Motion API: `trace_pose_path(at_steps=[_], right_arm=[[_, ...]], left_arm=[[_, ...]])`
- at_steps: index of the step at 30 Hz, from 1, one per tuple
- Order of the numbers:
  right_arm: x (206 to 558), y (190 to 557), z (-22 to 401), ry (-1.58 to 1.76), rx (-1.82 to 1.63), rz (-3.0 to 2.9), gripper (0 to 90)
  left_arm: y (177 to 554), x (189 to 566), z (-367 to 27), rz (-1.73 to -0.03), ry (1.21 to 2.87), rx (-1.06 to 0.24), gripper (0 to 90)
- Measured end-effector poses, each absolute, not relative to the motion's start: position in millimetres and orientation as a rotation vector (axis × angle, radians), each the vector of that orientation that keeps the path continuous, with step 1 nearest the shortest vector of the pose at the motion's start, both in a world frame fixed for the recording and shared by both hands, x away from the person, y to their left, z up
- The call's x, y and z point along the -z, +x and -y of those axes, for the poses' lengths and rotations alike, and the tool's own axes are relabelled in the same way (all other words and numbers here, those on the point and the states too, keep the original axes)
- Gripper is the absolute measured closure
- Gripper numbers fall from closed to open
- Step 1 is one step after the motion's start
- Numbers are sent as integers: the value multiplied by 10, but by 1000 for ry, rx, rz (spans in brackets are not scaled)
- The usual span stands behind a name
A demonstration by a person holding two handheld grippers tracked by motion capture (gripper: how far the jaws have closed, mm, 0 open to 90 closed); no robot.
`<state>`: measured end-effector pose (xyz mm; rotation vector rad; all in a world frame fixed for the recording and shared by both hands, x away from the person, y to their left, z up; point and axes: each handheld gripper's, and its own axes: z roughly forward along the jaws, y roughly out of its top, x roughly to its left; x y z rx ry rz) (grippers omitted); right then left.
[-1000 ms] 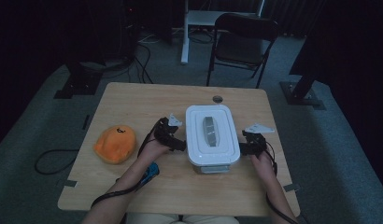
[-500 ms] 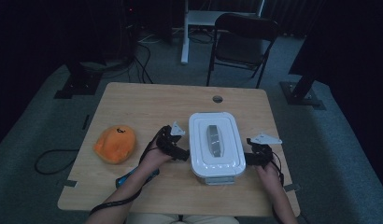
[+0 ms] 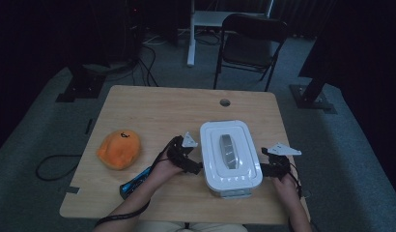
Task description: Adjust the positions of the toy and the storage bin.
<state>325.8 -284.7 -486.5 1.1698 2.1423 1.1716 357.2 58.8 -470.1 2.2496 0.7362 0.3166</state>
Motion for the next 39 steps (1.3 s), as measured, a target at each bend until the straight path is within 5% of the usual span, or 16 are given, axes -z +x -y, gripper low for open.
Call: trace_pose_path(at_steps=[15, 29, 39], right_arm=[[4929, 3225, 2988, 1239, -1204, -2102, 155], [4333, 3139, 3092, 1264, -1225, -1943, 135], [3947, 2952, 2786, 1171, -1238, -1950, 132]], left_arm=[[3352, 4919, -674, -735, 2245, -208, 20], [3210, 5166, -747, -710, 2303, -176, 21], [3169, 5217, -726, -678, 2319, -229, 21]])
